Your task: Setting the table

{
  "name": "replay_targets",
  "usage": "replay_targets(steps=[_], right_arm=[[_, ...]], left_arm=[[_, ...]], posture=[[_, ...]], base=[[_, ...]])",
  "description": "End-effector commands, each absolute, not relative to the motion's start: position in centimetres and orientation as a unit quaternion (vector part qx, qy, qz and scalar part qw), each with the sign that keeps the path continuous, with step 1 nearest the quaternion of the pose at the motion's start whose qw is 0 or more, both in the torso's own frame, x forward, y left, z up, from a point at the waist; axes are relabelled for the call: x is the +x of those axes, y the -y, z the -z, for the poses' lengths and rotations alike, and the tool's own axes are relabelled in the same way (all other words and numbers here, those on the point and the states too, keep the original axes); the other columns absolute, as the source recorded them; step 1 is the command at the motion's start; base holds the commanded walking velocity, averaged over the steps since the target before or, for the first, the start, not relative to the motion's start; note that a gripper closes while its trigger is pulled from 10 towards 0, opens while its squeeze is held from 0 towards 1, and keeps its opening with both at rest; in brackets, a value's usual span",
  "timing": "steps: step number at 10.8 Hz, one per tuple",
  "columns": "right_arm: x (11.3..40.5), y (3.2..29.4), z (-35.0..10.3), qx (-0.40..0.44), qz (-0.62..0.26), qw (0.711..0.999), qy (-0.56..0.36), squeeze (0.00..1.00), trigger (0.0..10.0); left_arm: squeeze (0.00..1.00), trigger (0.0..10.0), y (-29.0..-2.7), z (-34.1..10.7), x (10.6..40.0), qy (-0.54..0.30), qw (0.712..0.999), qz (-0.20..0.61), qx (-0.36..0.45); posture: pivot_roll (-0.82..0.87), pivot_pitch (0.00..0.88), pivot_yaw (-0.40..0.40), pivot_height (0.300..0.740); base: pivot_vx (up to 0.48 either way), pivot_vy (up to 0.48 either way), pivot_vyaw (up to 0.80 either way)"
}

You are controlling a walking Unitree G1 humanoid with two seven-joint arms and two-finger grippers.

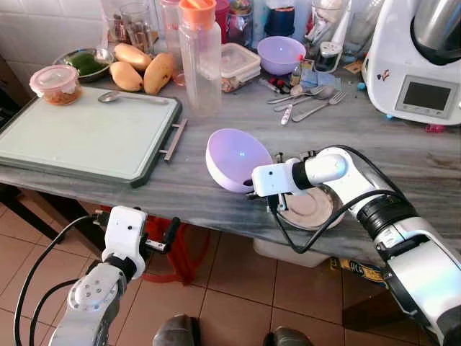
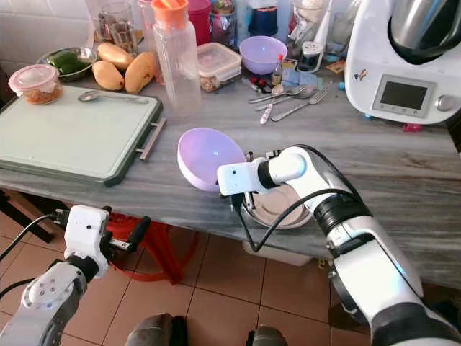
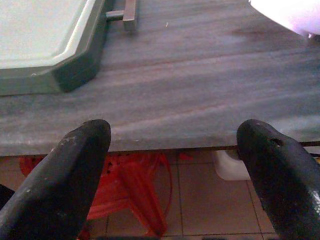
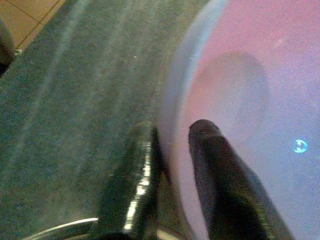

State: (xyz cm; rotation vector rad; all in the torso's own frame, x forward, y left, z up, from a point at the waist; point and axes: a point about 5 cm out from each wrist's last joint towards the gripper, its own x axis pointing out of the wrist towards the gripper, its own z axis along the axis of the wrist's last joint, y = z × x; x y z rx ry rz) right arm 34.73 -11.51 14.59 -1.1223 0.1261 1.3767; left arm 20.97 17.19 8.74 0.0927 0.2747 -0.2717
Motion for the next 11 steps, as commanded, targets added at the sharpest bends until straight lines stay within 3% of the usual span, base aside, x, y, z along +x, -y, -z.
replay_targets(steps=[1, 8, 11], right_arm=[[35.2, 11.5, -15.6, -0.502, -0.59, 0.631, -0.039, 1.0, 10.0], [36.9, 11.3, -19.3, -0.539, -0.527, 0.656, 0.03, 1.0, 10.0], [36.9, 11.1, -21.4, -0.522, -0.493, 0.691, 0.084, 1.0, 10.0]], left_arm=[[0.0, 10.0, -17.0, -8.8, 21.0, -0.138, 0.979, 0.139, 0.048], [0.0, 10.0, -16.4, -8.5, 23.0, -0.124, 0.982, 0.134, 0.048], [0.0, 10.0, -16.0, -8.5, 24.5, -0.109, 0.984, 0.131, 0.044]], posture=[[0.04, 0.06, 0.022, 0.74], [0.01, 0.0, 0.025, 0.74], [-0.01, 0.0, 0.039, 0.74]], base=[[0.0, 0.0, 0.0], [0.0, 0.0, 0.0], [0.0, 0.0, 0.0]])
